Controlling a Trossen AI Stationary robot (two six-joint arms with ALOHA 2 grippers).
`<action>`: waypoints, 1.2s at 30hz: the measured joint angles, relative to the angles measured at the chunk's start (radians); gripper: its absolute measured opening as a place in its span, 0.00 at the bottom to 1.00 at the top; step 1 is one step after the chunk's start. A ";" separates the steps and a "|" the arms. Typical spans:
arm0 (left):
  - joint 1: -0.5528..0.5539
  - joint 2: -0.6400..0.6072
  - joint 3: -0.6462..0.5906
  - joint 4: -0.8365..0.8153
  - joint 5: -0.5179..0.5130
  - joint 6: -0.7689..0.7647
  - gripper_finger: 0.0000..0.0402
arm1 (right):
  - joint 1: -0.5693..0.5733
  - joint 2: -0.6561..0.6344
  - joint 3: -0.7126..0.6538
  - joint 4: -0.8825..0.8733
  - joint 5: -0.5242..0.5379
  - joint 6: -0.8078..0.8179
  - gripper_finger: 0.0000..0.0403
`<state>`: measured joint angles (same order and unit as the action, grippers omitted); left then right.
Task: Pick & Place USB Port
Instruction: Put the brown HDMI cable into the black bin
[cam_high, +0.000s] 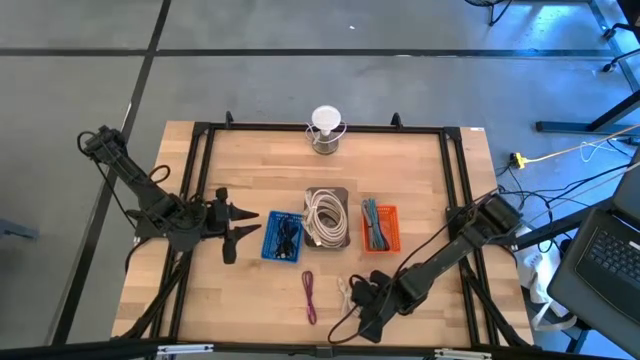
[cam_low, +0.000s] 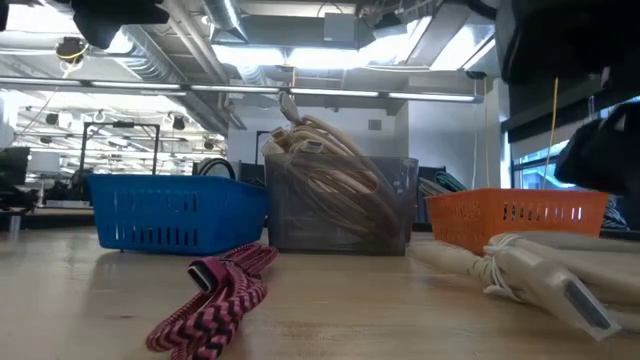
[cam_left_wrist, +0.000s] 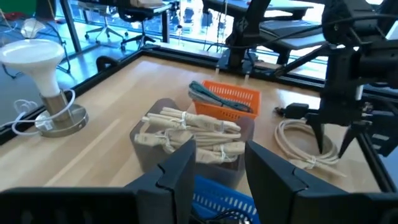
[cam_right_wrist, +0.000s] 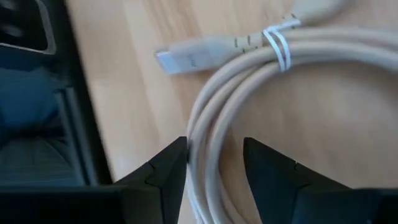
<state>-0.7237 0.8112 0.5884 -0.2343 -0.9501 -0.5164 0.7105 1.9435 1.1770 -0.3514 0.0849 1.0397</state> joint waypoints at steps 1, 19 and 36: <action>0.000 0.000 0.000 0.002 0.000 0.005 0.32 | -0.001 0.004 0.000 -0.009 0.000 0.000 0.40; 0.000 0.000 0.000 0.007 0.001 0.044 0.32 | -0.008 0.032 0.065 -0.061 -0.001 0.000 0.05; 0.000 0.000 0.000 0.006 0.002 0.049 0.32 | -0.129 0.020 0.598 -0.621 0.325 -0.397 0.04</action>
<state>-0.7238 0.8112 0.5884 -0.2279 -0.9479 -0.4679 0.5818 1.9636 1.7750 -0.9720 0.4101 0.6426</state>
